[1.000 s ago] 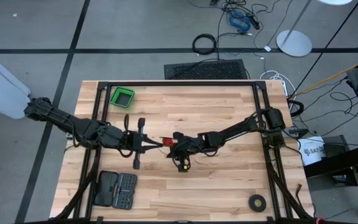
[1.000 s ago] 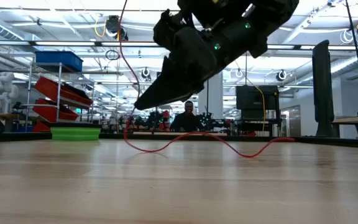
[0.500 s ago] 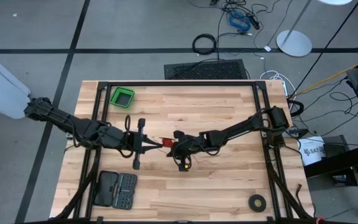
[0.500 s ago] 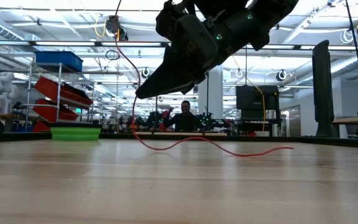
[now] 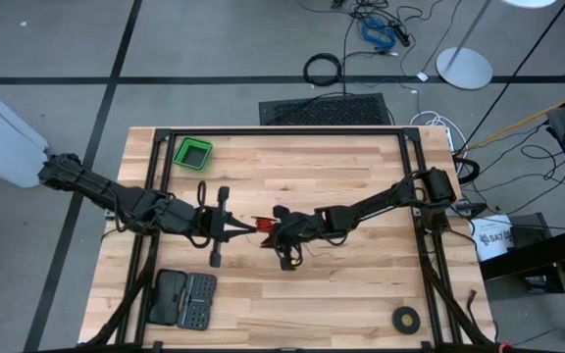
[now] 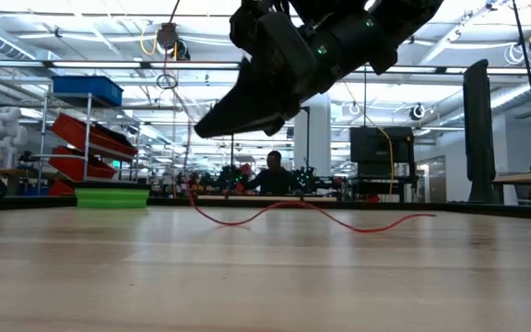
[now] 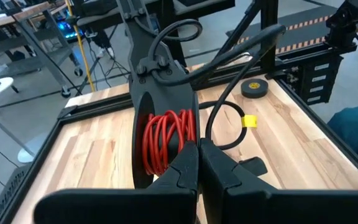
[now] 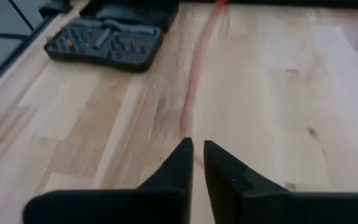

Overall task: Coil cords
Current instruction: Coil the red wire into the spool

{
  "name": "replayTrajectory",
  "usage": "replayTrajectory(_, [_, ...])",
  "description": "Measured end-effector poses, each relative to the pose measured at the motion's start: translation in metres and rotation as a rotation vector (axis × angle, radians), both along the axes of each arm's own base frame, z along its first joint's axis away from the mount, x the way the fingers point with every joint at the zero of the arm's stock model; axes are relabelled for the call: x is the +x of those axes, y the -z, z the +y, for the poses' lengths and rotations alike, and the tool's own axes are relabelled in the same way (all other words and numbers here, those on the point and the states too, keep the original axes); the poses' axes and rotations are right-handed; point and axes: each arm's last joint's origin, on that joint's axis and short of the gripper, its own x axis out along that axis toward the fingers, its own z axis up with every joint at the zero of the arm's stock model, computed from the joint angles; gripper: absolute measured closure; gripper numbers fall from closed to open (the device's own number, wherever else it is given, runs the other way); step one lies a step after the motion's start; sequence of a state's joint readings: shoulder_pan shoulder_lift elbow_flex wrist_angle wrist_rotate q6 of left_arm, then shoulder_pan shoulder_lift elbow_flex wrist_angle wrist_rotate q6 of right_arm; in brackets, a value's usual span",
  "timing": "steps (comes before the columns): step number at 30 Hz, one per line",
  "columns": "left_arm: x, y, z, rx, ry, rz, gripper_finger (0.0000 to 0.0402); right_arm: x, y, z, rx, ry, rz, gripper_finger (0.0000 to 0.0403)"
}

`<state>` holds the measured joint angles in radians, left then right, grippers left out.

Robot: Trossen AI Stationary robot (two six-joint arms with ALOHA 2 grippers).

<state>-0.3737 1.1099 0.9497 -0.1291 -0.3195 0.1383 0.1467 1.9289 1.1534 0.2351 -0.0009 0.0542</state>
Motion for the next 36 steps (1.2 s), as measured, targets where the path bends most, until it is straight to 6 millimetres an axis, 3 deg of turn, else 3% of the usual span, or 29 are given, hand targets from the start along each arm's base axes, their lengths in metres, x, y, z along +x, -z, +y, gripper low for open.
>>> replayTrajectory(11, [0.0,0.0,0.0,-0.002,-0.001,0.0,0.0398,0.004,-0.007,0.004,0.027,-0.006,-0.087,0.03])
replayTrajectory(20, [0.0,0.0,0.0,-0.001,0.0,0.004,0.0398,-0.003,0.006,0.001,-0.001,0.005,0.068,0.0293])
replayTrajectory(28, [-0.002,0.001,-0.005,-0.02,0.016,0.015,0.0398,-0.002,-0.002,0.012,0.037,-0.008,-0.005,0.0293])
replayTrajectory(36, [-0.009,0.001,-0.021,-0.045,0.08,0.019,0.0398,-0.002,-0.013,0.037,0.076,-0.061,-0.125,0.0293])
